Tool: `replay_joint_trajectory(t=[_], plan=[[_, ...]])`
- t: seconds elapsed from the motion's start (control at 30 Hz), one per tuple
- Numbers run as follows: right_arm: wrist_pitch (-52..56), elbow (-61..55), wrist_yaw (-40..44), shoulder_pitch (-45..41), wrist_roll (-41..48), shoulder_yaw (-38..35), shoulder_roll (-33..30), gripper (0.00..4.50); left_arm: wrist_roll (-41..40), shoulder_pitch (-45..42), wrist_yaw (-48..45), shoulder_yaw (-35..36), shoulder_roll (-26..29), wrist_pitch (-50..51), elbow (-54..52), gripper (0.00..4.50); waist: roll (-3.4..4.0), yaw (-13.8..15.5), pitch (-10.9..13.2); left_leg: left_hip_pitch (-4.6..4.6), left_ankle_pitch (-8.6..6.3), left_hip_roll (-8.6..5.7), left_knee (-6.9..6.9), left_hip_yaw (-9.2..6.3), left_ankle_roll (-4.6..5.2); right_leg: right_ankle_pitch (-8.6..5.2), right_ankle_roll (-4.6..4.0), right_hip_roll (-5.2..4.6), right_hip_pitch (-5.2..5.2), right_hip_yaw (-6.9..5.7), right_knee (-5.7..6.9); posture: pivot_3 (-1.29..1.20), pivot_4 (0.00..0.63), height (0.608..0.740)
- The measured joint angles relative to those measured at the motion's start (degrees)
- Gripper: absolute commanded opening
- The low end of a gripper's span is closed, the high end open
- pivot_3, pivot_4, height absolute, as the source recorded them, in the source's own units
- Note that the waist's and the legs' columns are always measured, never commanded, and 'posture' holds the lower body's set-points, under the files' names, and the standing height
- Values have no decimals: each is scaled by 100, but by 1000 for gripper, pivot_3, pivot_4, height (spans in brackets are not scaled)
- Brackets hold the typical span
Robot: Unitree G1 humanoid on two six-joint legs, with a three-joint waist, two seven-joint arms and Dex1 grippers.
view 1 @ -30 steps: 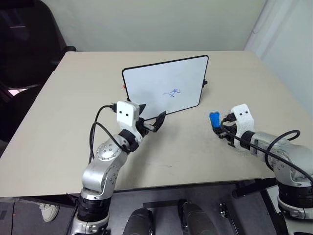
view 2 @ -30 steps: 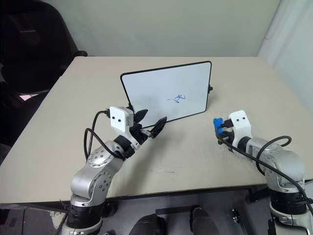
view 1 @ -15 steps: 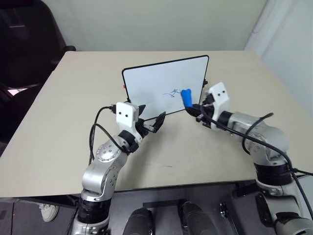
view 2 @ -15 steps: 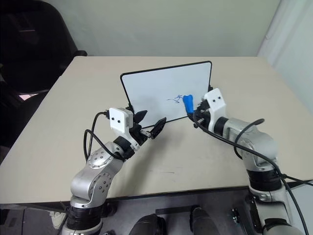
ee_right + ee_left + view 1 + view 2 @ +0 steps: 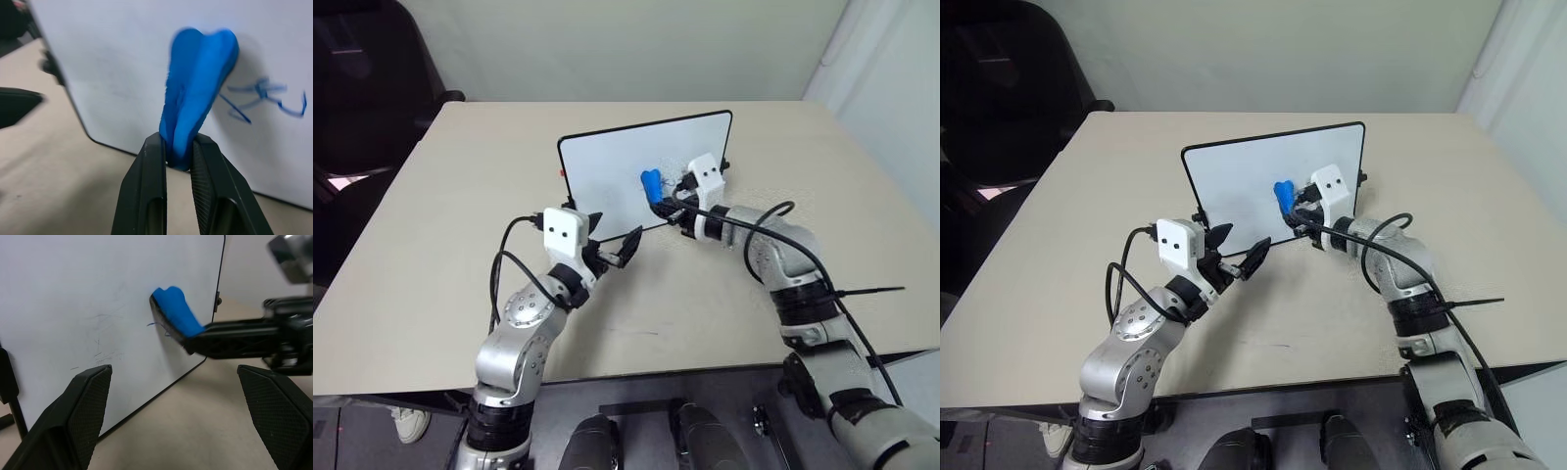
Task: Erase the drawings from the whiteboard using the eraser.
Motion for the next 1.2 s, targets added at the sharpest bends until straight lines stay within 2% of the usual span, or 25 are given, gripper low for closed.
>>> replay_joint_trajectory(t=[0.5,0.93,1.2], plan=[[166,372,294,-4,-467,346,6,372,-1,26,-33,72,1,-7,0,4500,0,-30,0,-1,0,3,1,3,-2,4,-11,0,-1,0,3,0,150,740],[-44,695,34,-444,-439,-506,108,372,4,7,-56,55,-13,-8,12,4500,0,-31,0,-2,3,5,3,7,0,11,-20,0,-7,4,8,0,150,740],[357,552,28,-304,-449,-354,342,372,3,9,-53,53,-7,-8,10,4500,0,-60,0,-2,3,6,2,7,0,10,-20,2,-7,2,8,0,150,740]])
